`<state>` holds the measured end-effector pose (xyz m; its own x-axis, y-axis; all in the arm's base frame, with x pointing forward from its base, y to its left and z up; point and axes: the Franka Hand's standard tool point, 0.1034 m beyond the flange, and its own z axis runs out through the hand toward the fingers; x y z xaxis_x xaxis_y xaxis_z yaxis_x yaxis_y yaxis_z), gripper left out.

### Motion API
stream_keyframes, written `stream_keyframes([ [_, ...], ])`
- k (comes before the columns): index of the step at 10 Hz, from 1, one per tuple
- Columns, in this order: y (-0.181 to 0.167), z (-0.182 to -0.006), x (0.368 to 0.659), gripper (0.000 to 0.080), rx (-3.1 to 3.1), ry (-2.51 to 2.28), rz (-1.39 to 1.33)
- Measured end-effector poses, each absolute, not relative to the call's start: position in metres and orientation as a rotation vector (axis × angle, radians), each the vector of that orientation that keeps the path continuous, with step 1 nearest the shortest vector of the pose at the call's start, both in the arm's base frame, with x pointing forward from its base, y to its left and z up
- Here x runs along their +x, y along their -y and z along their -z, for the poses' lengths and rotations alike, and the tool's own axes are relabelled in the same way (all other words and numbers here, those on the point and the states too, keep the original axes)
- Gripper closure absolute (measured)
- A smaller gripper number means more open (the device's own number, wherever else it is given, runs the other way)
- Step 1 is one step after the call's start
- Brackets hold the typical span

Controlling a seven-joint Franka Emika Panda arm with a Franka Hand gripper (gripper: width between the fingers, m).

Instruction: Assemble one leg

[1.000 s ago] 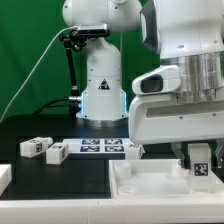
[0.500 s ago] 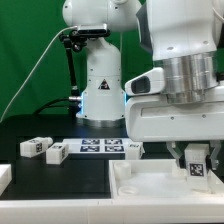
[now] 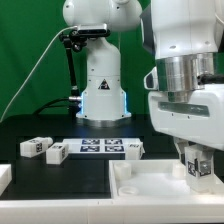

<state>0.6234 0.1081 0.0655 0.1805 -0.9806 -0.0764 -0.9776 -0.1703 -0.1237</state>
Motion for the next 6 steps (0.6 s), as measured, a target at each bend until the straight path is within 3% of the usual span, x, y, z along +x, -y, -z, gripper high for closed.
stream_keyframes([
  [6,-0.1063,-0.0644,0.6214,0.0507,-1.984,-2.228,-0.026],
])
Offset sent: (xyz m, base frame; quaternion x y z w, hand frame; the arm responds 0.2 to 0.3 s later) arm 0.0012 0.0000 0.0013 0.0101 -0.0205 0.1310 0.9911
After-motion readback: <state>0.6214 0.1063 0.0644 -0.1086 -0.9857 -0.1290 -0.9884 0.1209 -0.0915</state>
